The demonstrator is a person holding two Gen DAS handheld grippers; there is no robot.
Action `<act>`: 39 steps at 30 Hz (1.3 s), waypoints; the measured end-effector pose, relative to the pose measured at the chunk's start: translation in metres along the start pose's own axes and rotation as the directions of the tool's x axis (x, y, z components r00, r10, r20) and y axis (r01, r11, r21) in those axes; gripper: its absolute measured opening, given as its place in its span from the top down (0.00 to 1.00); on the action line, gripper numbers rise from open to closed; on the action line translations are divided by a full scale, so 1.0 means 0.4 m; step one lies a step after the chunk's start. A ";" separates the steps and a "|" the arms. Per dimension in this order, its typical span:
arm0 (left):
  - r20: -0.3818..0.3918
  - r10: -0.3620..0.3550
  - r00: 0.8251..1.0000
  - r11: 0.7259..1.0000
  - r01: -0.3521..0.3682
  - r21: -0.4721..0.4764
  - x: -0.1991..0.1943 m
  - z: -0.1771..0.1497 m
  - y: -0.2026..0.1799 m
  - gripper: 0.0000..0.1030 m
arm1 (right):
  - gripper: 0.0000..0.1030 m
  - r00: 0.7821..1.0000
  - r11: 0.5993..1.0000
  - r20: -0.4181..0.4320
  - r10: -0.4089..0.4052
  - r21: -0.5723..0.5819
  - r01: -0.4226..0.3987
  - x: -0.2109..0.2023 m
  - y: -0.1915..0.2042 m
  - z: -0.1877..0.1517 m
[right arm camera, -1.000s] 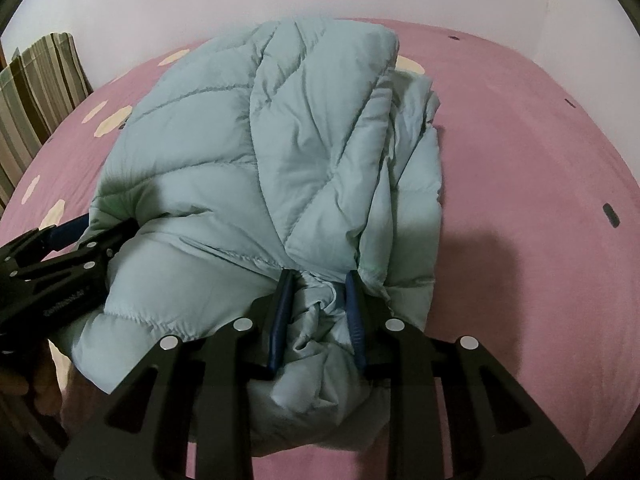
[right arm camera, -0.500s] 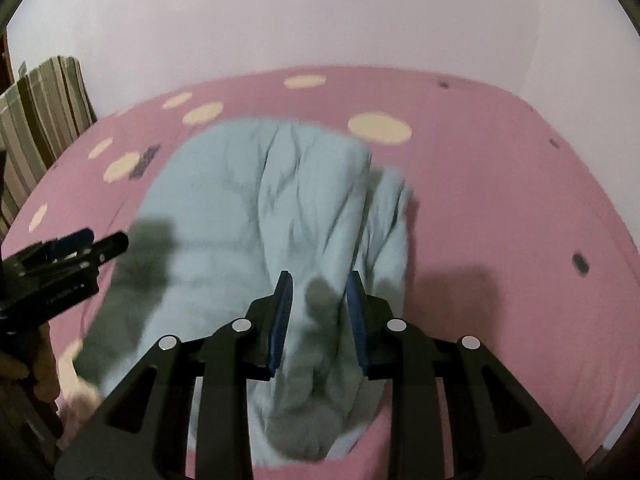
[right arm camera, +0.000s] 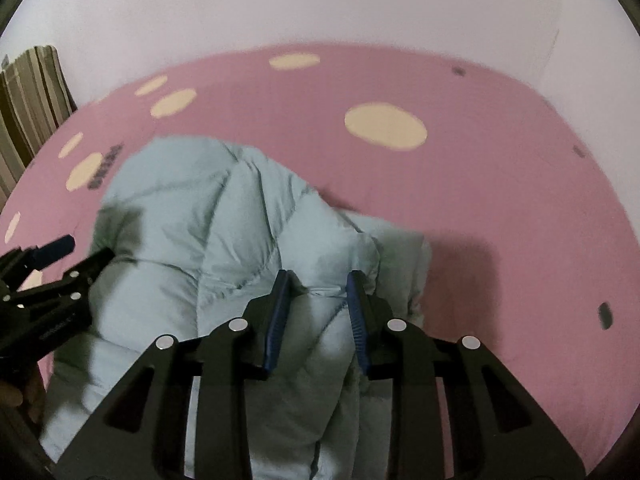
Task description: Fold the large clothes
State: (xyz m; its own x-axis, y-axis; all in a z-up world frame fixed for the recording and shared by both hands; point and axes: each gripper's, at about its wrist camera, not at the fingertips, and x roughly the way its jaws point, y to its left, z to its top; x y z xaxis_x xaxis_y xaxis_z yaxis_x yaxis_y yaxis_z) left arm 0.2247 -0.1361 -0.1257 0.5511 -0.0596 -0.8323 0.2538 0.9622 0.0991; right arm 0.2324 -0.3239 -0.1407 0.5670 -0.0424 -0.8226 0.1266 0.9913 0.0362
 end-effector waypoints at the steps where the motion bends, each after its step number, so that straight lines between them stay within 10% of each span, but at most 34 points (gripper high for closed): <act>1: -0.006 0.004 1.000 1.000 -0.004 0.007 0.007 0.000 -0.002 0.36 | 0.73 1.000 1.000 -0.010 0.001 0.000 -0.001 0.011 0.000 -0.003; 28: 0.001 0.014 1.000 1.000 -0.014 0.004 0.071 -0.047 -0.012 0.36 | 0.72 0.999 0.999 0.009 -0.046 -0.027 0.047 0.092 0.023 -0.050; 39: 0.020 -0.021 1.000 0.999 0.022 -0.046 -0.050 -0.088 0.021 0.25 | 0.45 0.996 0.998 0.065 -0.058 0.000 0.058 -0.021 -0.001 -0.079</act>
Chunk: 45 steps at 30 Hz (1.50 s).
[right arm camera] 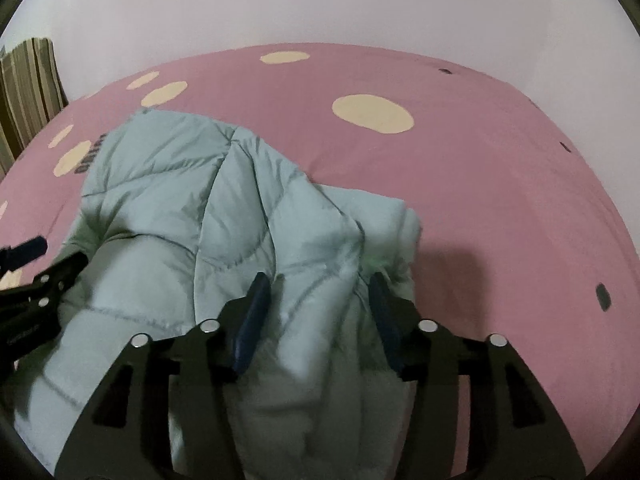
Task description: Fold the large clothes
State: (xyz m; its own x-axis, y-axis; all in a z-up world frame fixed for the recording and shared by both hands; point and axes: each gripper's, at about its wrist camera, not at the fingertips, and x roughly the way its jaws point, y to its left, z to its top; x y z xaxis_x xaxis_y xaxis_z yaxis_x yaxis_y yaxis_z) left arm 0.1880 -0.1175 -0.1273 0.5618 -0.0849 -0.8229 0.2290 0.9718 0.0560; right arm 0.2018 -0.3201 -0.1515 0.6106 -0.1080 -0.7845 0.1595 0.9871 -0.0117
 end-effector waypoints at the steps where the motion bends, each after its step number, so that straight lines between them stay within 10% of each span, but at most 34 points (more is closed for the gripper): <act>1: -0.003 -0.016 1.000 1.000 0.016 -0.011 -0.010 -0.009 0.005 0.24 | 0.42 1.000 1.000 -0.001 0.003 0.003 -0.003 -0.005 -0.005 -0.001; 17: -0.051 -0.113 0.992 0.993 0.112 -0.032 0.027 -0.059 -0.003 0.25 | 0.26 0.968 0.964 -0.136 0.209 0.193 -0.181 0.068 -0.077 -0.065; 28: -0.029 -0.114 0.993 0.993 0.115 0.003 0.022 -0.061 -0.025 0.43 | 0.68 0.966 0.966 -0.109 0.234 0.141 -0.218 0.047 -0.023 -0.071; 45: -0.012 -0.046 0.999 0.995 0.044 -0.084 0.031 -0.049 0.136 0.43 | 0.75 0.961 0.965 -0.088 0.262 0.031 -0.260 0.071 0.171 0.006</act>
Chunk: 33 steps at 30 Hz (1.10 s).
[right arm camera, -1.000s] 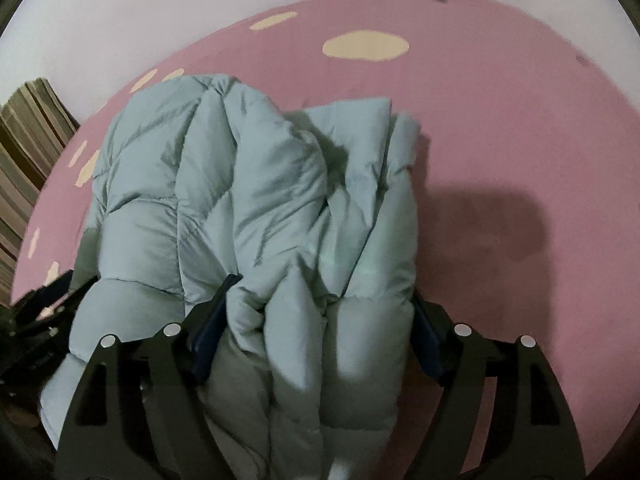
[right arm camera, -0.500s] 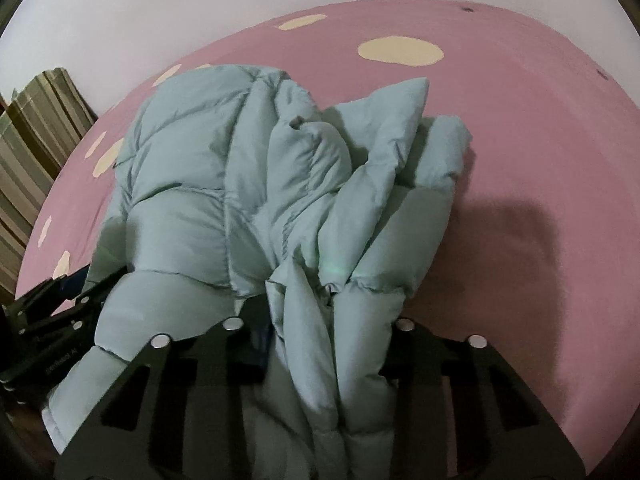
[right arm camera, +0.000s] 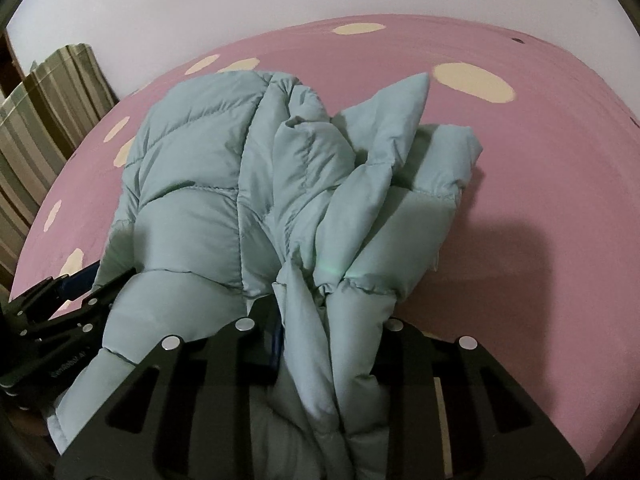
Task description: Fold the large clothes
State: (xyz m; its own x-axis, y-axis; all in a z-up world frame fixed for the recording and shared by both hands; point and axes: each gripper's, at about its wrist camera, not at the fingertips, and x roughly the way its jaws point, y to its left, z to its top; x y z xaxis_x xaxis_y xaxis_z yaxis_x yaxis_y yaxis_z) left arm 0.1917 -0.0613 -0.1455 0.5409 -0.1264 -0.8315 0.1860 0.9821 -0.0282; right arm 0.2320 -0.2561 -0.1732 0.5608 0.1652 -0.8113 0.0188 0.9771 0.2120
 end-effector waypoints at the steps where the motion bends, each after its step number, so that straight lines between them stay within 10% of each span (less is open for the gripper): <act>1: 0.000 0.005 1.000 1.000 -0.005 -0.007 0.002 0.002 0.013 0.43 | 0.75 1.000 1.000 -0.001 0.003 -0.006 -0.003 0.005 0.010 0.004; 15: 0.006 0.024 1.000 0.998 -0.024 -0.050 0.017 0.023 0.101 0.42 | 0.73 1.000 0.998 0.001 -0.003 -0.060 0.003 0.058 0.092 0.043; 25: 0.013 0.058 0.998 0.997 -0.057 -0.046 0.002 0.020 0.093 0.36 | 0.42 0.995 0.996 0.059 -0.087 -0.032 0.089 0.024 0.064 0.024; 33: 0.034 0.100 0.994 0.994 -0.098 -0.053 -0.053 0.016 0.088 0.36 | 0.41 0.979 0.989 0.140 -0.145 -0.019 0.149 -0.074 0.065 0.014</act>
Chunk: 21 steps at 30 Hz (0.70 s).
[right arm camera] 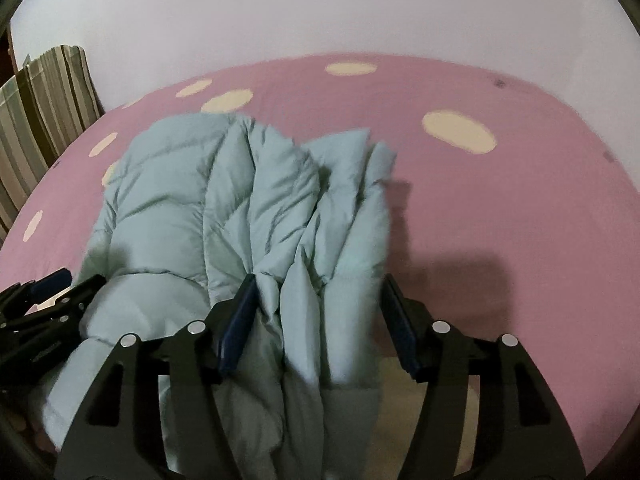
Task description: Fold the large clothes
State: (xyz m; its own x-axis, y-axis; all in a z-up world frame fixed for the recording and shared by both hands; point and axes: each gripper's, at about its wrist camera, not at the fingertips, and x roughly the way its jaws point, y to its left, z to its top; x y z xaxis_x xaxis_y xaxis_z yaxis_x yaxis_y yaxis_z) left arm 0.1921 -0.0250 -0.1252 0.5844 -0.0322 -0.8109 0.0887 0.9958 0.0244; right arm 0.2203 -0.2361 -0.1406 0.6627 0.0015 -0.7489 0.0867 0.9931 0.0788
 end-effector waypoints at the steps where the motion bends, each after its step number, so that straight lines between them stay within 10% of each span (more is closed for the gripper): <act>1: 0.006 0.002 1.000 1.000 -0.002 -0.004 -0.010 -0.002 0.001 0.35 | 0.40 1.000 1.000 0.025 -0.015 -0.003 0.015 -0.025 0.001 0.002; 21: 0.261 0.058 0.964 0.998 -0.049 -0.039 -0.339 -0.063 0.002 0.21 | 0.19 0.982 0.999 0.186 -0.022 -0.029 0.028 -0.318 0.070 -0.051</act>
State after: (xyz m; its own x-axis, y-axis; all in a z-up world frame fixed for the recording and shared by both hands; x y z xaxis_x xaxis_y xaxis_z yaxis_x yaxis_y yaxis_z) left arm 0.0925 -0.0178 -0.0302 0.7785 0.0040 -0.6276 0.0283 0.9987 0.0415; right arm 0.1233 -0.2061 -0.0563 0.7872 -0.0426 -0.6152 0.0841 0.9957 0.0387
